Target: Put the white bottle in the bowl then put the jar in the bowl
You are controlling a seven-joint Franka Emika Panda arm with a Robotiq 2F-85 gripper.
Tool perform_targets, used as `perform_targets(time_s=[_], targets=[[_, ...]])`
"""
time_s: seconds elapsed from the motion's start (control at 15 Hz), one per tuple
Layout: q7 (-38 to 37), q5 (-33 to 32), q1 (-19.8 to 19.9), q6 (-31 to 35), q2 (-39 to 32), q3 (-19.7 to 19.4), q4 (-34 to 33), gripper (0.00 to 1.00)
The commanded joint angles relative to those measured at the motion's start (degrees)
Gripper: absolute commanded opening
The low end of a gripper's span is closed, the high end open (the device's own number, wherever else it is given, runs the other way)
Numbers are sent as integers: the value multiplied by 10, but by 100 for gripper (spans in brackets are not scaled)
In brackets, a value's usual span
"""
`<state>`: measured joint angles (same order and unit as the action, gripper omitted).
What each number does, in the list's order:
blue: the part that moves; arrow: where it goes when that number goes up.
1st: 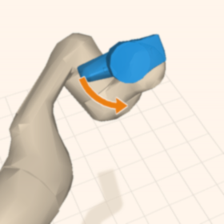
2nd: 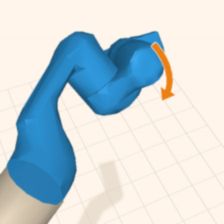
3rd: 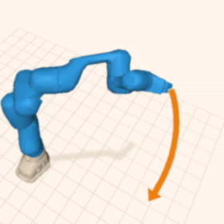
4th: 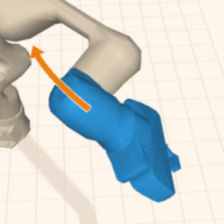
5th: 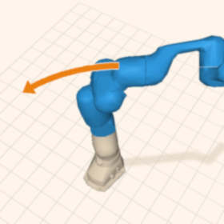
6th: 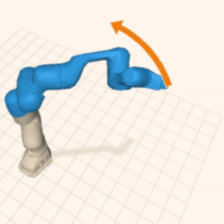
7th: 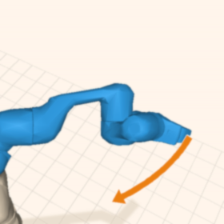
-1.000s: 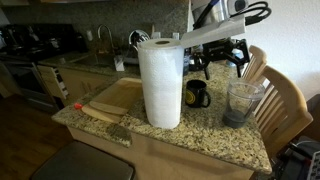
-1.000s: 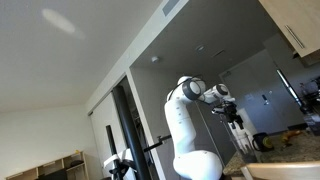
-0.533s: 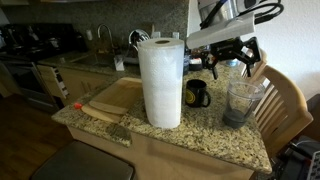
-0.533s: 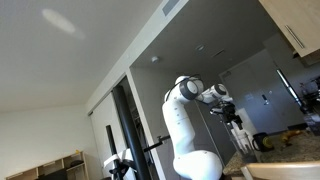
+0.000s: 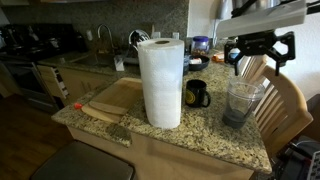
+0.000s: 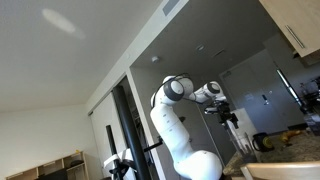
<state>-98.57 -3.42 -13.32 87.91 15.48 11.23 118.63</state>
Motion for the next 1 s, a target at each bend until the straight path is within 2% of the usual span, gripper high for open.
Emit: perform_targets(time_s=[0.0, 0.13, 0.27, 0.4, 0.6, 0.67, 0.73, 0.93], targets=[[5, 17, 25, -1, 29, 13, 24, 100], [8, 32, 35, -1, 75, 8, 63, 100], [9, 34, 36, 1, 91, 7, 76, 100], [6, 22, 40, 29, 62, 17, 72, 100], [36, 35, 42, 94, 15, 10, 82, 100], [41, 49, 43, 99, -2, 5, 80, 100], [18, 33, 39, 73, 32, 17, 78, 100], [25, 36, 43, 91, -7, 11, 77, 100]])
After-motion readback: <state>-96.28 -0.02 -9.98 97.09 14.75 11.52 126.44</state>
